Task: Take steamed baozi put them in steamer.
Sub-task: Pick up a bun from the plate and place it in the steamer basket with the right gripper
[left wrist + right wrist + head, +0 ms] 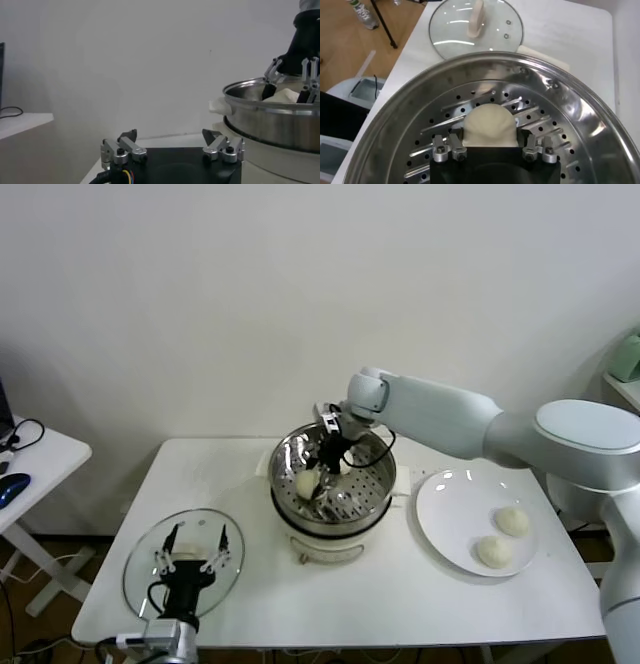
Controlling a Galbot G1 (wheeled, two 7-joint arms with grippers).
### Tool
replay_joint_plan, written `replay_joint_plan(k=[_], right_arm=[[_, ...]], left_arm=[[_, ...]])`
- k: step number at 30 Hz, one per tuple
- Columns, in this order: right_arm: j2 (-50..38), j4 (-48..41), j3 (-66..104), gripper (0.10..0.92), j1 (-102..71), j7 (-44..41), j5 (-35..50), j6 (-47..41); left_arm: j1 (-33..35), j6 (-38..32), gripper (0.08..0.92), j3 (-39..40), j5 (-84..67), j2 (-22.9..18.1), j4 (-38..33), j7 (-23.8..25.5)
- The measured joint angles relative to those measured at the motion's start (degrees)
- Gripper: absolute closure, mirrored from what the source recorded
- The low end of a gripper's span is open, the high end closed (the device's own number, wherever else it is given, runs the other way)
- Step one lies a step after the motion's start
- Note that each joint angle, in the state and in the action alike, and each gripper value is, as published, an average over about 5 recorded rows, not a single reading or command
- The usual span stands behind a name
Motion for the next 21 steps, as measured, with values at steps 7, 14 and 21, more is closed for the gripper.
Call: replay_joint_plan(k=[7,14,21], right_arm=[[0.52,-0.29,0.02,0.313,-0.30,0.25,-0.65,0.29],[0.19,0.15,-0.07,0.206,-0.09,-0.04,-1.17,0.38],[-1.05,1.41,0.04,0.203,1.22,-1.16,-1.47,0.47]], left_arm=[[-0.05,0.00,0.177,0.13,0.03,-0.03,0.01,-0.09],[-0.02,0.00,0.177,0.00,0.09,-0.04,-0.01,-0.13],[-0.42,-0.13,0.177,-0.50,-0.18,0.32,0.07,0.27]])
